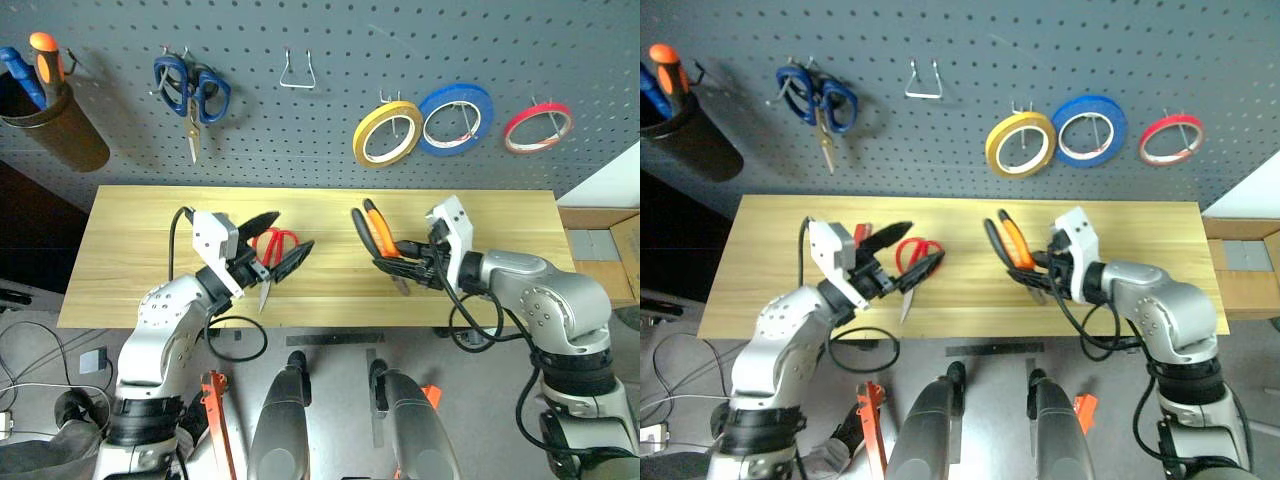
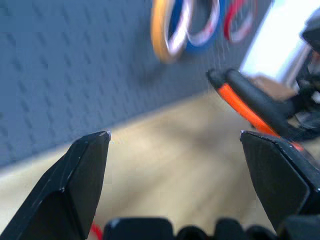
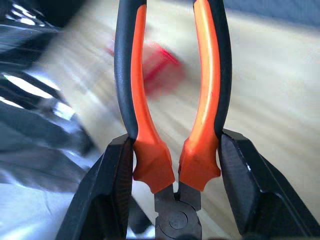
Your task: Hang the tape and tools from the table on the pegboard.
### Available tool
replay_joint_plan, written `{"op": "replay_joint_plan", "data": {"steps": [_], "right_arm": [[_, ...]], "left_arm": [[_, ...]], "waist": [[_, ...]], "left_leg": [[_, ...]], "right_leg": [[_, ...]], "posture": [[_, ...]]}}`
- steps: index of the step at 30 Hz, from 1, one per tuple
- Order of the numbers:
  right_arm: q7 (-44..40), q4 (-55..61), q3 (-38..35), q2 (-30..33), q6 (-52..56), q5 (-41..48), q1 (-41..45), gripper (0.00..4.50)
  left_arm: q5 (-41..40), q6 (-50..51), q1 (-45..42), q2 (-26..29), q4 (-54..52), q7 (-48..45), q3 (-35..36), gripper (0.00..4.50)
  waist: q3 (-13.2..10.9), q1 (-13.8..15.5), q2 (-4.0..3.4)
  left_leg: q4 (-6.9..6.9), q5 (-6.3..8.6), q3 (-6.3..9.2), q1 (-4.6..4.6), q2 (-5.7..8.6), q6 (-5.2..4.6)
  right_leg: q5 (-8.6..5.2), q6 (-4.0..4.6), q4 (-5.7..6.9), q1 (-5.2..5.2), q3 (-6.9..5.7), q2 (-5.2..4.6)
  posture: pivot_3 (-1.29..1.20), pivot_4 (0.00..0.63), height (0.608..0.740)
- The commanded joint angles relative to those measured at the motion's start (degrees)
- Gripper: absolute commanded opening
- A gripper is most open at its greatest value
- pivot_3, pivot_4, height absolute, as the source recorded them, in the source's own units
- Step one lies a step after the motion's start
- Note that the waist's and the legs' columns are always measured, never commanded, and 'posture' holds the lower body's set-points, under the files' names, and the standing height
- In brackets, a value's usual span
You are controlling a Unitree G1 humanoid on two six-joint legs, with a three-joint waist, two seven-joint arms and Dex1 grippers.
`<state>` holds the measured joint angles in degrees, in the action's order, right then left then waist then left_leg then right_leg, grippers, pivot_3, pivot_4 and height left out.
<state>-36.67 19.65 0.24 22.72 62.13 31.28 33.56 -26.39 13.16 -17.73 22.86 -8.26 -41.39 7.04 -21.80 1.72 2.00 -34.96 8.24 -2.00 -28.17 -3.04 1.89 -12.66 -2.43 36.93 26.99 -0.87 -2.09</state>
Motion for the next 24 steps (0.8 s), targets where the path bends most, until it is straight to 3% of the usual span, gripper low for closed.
{"op": "replay_joint_plan", "data": {"steps": [1, 6, 11, 24], "right_arm": [[-0.01, 0.12, -0.15, -3.47, -3.41, 2.59, 6.32, 1.98], [0.63, -6.2, 2.13, -7.27, -9.07, -0.23, 15.35, 1.98], [0.78, -16.93, 3.52, -10.29, -17.47, -4.62, 23.99, 1.98], [4.4, -46.47, 1.29, -17.24, -43.53, -14.76, 41.76, 1.98]], "left_arm": [[-0.48, -2.54, -1.46, -0.3, -0.09, 0.92, 1.95, 4.46], [-1.9, -2.92, -2.54, -1.33, -0.46, 4.31, 4.65, 4.46], [-0.63, -4.71, -4.74, -3.47, 0.73, 9.84, 7.36, 4.46], [3.18, -7.78, -3.09, -5.29, 0.79, 12.4, 4.35, 4.46]], "waist": [[0.77, -0.11, 0.29], [1.97, -0.21, 0.39], [2.1, 0.12, 0.41], [2.1, 0.27, 0.4]], "left_leg": [[0.0, 0.0, 0.01, 0.0, 0.01, 0.0], [0.02, -0.06, 0.13, 0.16, -0.03, -0.01], [-0.07, -0.15, 0.14, 0.28, -0.07, -0.16], [-0.08, -0.19, 0.13, 0.33, -0.28, -0.2]], "right_leg": [[0.02, 0.0, 0.0, 0.0, -0.01, 0.0], [0.16, 0.15, 0.06, -0.17, -0.11, 0.07], [0.31, 0.22, 0.05, -0.38, -0.15, 0.08], [0.56, 0.59, 0.14, -0.42, -0.21, 0.24]], "posture": [[0.16, 0.222, 0.74], [0.17, 0.218, 0.74], [0.17, 0.257, 0.74], [0.15, 0.308, 0.74]]}}
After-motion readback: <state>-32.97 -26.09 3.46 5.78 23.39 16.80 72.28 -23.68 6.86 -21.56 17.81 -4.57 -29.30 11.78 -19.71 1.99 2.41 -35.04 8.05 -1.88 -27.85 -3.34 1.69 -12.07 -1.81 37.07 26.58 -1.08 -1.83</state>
